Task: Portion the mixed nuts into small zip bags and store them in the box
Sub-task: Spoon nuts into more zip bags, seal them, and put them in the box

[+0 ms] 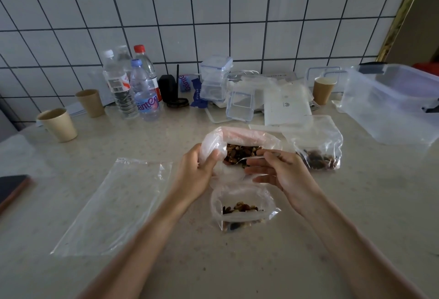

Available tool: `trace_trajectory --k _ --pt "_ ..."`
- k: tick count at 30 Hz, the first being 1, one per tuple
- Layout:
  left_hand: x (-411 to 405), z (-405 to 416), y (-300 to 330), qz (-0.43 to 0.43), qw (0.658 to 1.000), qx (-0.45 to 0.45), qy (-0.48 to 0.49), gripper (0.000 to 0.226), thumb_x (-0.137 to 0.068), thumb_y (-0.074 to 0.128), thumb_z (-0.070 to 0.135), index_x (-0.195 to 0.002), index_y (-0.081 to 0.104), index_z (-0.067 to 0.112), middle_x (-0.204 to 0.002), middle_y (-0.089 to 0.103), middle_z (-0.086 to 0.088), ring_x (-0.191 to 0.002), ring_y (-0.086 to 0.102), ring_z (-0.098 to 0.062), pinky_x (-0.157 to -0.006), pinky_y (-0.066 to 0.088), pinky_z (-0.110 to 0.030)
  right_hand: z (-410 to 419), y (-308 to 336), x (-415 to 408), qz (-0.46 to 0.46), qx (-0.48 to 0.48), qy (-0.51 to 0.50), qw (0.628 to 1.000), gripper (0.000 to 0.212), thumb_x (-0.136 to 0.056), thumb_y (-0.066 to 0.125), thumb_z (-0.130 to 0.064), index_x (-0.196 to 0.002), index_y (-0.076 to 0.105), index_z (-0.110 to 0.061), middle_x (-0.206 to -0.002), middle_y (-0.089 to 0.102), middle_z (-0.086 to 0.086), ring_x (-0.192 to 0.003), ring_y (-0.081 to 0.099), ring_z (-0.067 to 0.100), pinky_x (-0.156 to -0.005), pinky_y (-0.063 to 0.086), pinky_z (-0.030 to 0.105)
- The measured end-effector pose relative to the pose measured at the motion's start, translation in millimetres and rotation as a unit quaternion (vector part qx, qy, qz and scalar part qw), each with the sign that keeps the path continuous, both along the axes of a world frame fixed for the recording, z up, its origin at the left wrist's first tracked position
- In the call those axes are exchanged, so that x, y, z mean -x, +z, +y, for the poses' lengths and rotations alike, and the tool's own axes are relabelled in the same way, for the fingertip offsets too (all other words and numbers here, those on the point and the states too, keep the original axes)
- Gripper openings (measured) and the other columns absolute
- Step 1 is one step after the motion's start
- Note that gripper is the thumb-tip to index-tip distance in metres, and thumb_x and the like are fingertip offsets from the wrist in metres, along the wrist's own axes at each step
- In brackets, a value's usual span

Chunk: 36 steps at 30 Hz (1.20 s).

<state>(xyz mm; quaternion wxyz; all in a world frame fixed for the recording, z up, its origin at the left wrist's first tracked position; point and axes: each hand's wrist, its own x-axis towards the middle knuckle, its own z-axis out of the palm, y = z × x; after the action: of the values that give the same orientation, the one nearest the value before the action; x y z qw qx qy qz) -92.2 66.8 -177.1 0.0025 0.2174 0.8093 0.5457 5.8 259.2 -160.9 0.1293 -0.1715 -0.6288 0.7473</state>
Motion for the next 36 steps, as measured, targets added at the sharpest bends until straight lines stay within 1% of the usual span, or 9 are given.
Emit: trace_trajectory --k 4,11,14,19,23,26,29,33,36 --pt "4 0 -2 0.083 0.995 0.036 0.049 0.035 -0.102 0.055 0.055 -0.108 0.068 0.023 -0.083 0.074 0.006 -0.068 0.072 -0.005 -0.066 0.062 -0.047 -4 -2 2 0.015 -0.035 -0.002 0.999 0.025 -0.110 0.043 -0.009 -0.117 0.066 -0.001 -0.097 0.080 0.013 -0.086 0.079 0.030 -0.061 0.061 0.031" --pt "4 0 -2 0.062 0.996 0.031 0.055 0.027 -0.105 0.054 0.044 -0.110 0.068 0.022 -0.088 0.075 0.003 -0.072 0.073 -0.014 -0.071 0.060 -0.053 -2 -1 1 0.003 0.027 -0.026 0.999 0.029 -0.111 0.042 -0.011 -0.112 0.068 0.003 -0.096 0.079 0.019 -0.089 0.078 0.037 -0.065 0.061 0.038" --pt "5 -1 0 0.049 0.997 0.020 0.059 0.027 -0.105 0.054 0.041 -0.108 0.069 0.018 -0.092 0.076 0.000 -0.070 0.073 -0.010 -0.071 0.060 -0.052 4 1 0 -0.005 0.020 -0.043 0.999 0.031 -0.111 0.042 -0.014 -0.108 0.069 0.002 -0.095 0.078 0.022 -0.085 0.078 0.036 -0.063 0.059 0.038" --pt "7 -3 -3 0.041 0.997 0.016 0.068 0.022 -0.104 0.057 0.036 -0.105 0.069 0.018 -0.088 0.073 0.000 -0.072 0.071 -0.008 -0.063 0.058 -0.037 9 0 1 -0.009 0.004 -0.054 0.998 0.033 -0.112 0.042 -0.017 -0.108 0.069 0.002 -0.092 0.078 0.021 -0.081 0.077 0.034 -0.058 0.056 0.036" --pt "9 -5 -1 0.042 0.996 0.025 0.080 0.029 -0.101 0.062 0.041 -0.117 0.069 0.018 -0.095 0.073 0.005 -0.078 0.072 -0.010 -0.067 0.060 -0.035 12 1 1 0.010 0.047 -0.058 0.997 0.033 -0.111 0.043 -0.018 -0.107 0.069 0.003 -0.092 0.077 0.025 -0.078 0.075 0.035 -0.057 0.055 0.035" --pt "8 -10 6 0.048 0.995 0.036 0.078 0.045 -0.095 0.066 0.053 -0.129 0.063 0.024 -0.109 0.068 0.016 -0.092 0.066 -0.003 -0.080 0.057 -0.029 14 5 -1 0.031 0.075 -0.052 0.995 0.033 -0.111 0.044 -0.018 -0.104 0.070 0.002 -0.092 0.077 0.025 -0.075 0.075 0.033 -0.056 0.054 0.034" --pt "4 -18 17 0.089 0.990 0.051 0.095 0.052 -0.090 0.071 0.055 -0.131 0.059 0.024 -0.122 0.062 0.015 -0.105 0.062 -0.004 -0.089 0.054 -0.030 20 12 -4 0.065 0.076 -0.048 0.994 0.034 -0.111 0.044 -0.019 -0.102 0.070 0.002 -0.087 0.076 0.024 -0.071 0.073 0.031 -0.053 0.051 0.033" --pt "-14 -30 30 0.210 0.969 0.073 0.107 0.030 -0.090 0.074 0.040 -0.115 0.065 0.024 -0.108 0.065 0.015 -0.096 0.062 0.001 -0.078 0.047 -0.020 27 25 -10 0.093 0.054 -0.041 0.993 0.036 -0.111 0.043 -0.021 -0.100 0.069 0.001 -0.078 0.072 0.020 -0.062 0.068 0.027 -0.047 0.047 0.031" --pt "-36 -36 33 0.206 0.973 0.093 0.054 0.012 -0.092 0.073 0.035 -0.101 0.068 0.028 -0.089 0.069 0.019 -0.085 0.066 0.003 -0.065 0.046 -0.008 29 31 -16 0.095 0.034 -0.035 0.994 0.035 -0.111 0.042 -0.022 -0.097 0.066 -0.001 -0.068 0.066 0.018 -0.056 0.062 0.027 -0.045 0.042 0.032"
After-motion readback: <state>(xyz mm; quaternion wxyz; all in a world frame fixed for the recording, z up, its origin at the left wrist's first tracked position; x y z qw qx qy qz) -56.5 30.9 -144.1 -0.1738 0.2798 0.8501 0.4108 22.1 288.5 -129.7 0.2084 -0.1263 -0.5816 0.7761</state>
